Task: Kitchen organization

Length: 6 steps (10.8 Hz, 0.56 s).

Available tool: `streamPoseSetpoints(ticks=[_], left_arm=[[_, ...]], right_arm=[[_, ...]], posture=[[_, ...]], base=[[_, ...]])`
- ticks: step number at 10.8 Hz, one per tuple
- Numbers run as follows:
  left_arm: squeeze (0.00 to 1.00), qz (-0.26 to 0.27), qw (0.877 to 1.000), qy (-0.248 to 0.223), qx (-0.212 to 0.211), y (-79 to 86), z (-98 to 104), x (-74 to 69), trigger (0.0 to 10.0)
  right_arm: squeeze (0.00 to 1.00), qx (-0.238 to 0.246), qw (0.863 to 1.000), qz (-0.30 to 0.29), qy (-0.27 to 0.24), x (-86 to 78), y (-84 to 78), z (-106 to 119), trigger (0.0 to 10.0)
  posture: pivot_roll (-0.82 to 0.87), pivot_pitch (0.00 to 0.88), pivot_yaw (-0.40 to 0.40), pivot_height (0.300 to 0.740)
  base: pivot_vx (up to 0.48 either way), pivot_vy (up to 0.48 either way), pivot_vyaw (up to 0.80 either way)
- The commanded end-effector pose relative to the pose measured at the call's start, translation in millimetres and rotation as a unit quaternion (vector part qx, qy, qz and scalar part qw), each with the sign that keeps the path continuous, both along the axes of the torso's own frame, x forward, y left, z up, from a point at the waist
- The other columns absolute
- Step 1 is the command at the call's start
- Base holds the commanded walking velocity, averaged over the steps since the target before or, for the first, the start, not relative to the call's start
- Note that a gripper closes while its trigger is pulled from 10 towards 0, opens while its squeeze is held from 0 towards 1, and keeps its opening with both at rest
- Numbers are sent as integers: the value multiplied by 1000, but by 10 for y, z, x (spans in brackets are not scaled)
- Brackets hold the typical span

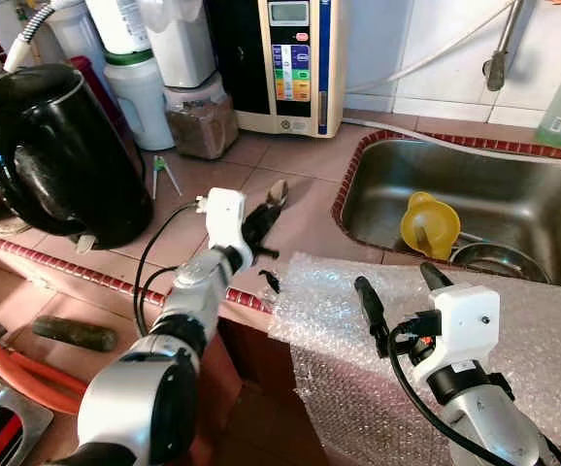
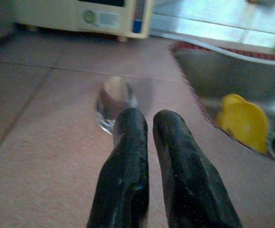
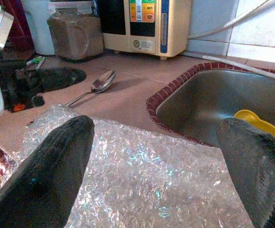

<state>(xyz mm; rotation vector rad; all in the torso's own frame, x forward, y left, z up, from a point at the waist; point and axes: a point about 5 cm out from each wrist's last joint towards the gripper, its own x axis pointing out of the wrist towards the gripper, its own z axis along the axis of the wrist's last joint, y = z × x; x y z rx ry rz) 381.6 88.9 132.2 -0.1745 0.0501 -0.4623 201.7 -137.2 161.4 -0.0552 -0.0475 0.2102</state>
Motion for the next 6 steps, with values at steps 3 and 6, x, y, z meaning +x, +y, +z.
streamPoseSetpoints(ticks=[3,6], left_arm=[[1000,12,1000,23,5,-65,22,33,10000],[1000,16,999,27,14,-149,55,48,10000]], right_arm=[[0,4,1000,-5,1,-66,14,5,10000],[0,3,1000,-10,9,-111,-6,-3,10000]], posture=[[-223,41,130,740],[-245,45,127,740]], base=[[0,0,0],[0,0,0]])
